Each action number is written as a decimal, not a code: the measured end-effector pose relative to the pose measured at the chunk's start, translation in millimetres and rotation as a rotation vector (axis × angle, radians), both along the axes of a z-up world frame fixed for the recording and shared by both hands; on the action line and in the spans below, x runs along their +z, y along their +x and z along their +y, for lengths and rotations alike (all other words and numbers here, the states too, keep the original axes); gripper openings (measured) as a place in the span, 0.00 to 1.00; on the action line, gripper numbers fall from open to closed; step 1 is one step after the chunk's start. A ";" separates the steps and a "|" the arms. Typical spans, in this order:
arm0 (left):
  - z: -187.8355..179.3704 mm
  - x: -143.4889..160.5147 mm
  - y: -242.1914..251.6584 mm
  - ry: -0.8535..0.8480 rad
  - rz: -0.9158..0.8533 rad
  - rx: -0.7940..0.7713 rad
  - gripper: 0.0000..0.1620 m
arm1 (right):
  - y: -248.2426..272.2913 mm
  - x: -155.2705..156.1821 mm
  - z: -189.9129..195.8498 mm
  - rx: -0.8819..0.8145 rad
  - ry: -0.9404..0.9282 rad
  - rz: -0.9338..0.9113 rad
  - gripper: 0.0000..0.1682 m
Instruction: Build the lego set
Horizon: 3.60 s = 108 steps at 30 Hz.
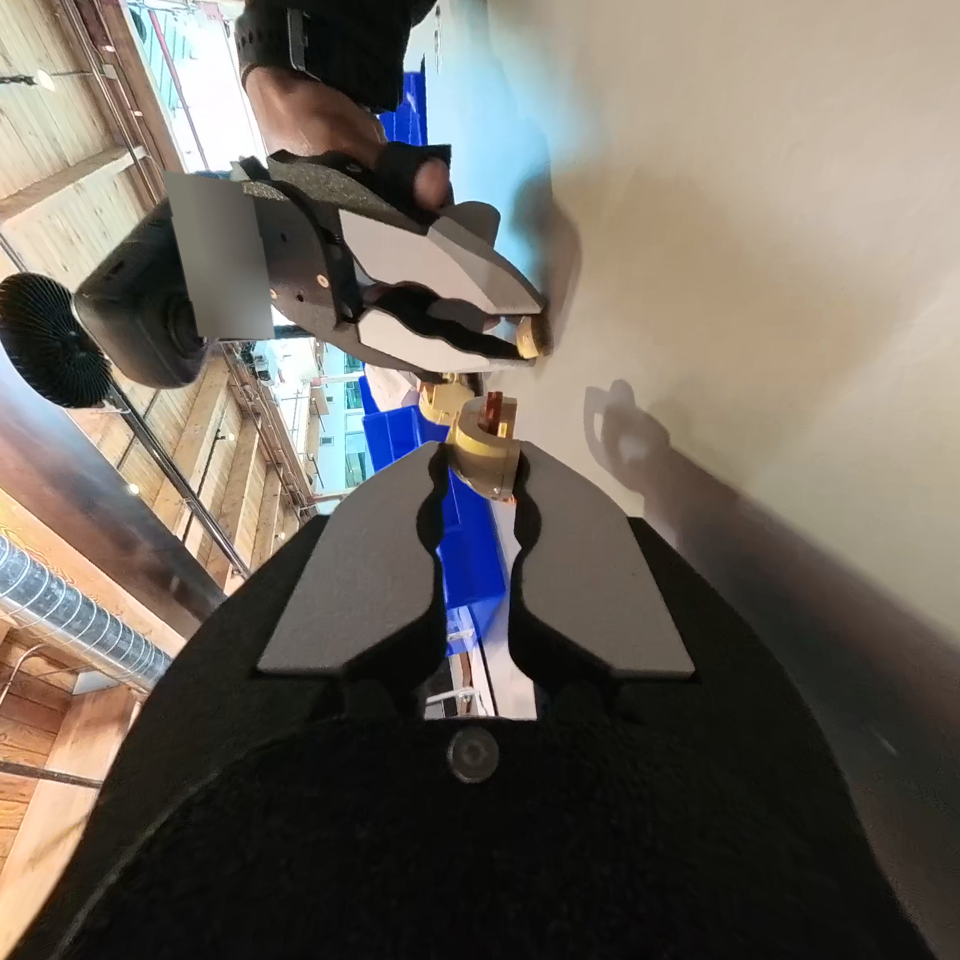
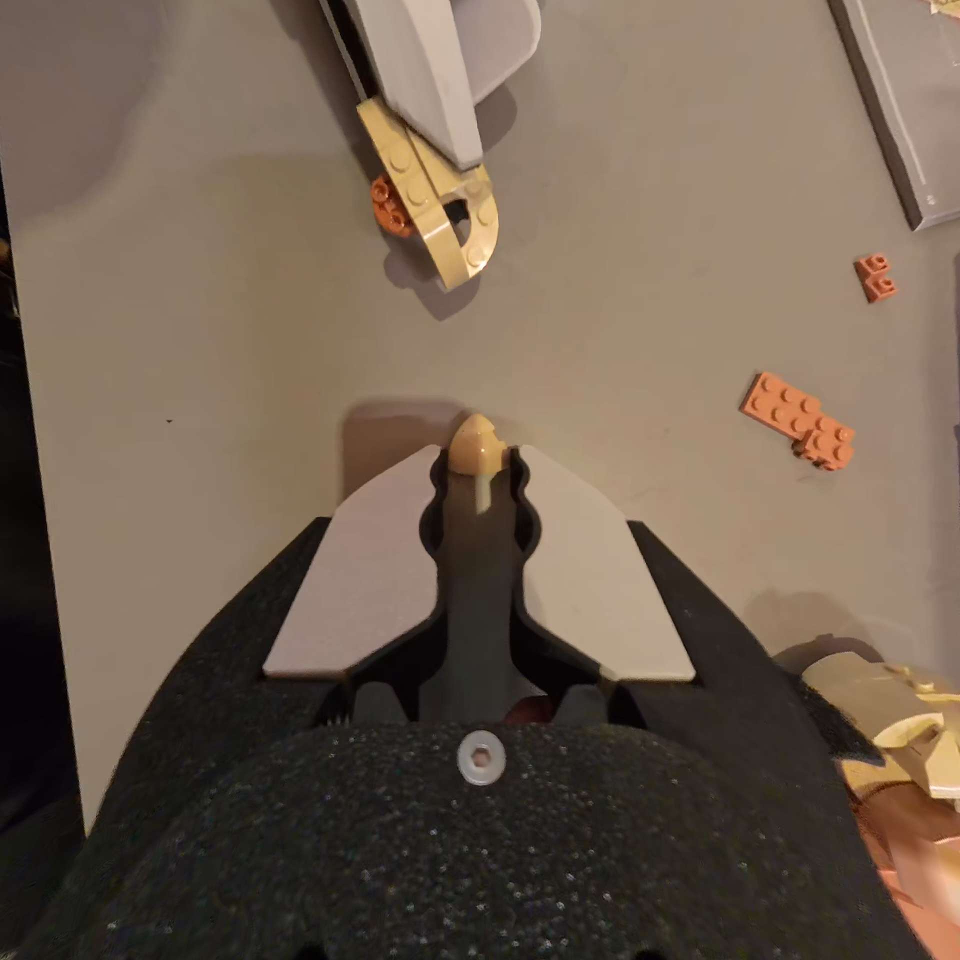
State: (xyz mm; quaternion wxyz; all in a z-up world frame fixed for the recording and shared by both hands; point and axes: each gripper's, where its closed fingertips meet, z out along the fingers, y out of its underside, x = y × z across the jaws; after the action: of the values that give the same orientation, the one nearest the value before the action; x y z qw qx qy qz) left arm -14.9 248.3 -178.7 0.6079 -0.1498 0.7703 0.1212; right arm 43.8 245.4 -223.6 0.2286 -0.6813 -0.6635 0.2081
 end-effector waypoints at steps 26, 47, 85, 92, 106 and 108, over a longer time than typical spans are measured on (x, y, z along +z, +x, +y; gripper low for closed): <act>15.3 26.2 -25.2 0.220 -0.112 0.245 0.14 | -68.1 115.7 31.3 -0.243 -0.440 0.949 0.13; 23.7 51.5 -38.5 0.387 -0.136 0.263 0.14 | -63.7 142.0 24.5 -0.191 -0.323 1.080 0.13; -8.8 34.7 -8.1 0.664 0.051 0.130 0.14 | -66.7 74.3 -3.2 -0.145 -0.406 0.587 0.13; -11.4 33.3 -2.4 0.652 0.050 0.118 0.14 | -60.4 71.4 -7.1 -0.132 -0.388 0.559 0.13; -14.8 31.8 -1.2 0.640 0.048 0.101 0.14 | -60.2 70.5 -12.9 -0.103 -0.348 0.505 0.13; -15.4 31.9 -1.0 0.640 0.047 0.099 0.14 | -60.3 71.0 -13.6 -0.100 -0.353 0.505 0.13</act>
State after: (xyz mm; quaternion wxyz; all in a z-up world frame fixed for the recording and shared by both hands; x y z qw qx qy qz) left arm -15.9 232.9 -146.7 0.5996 0.0145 0.6986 0.3902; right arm -16.5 231.9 -152.6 0.2743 -0.6690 -0.5051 0.4712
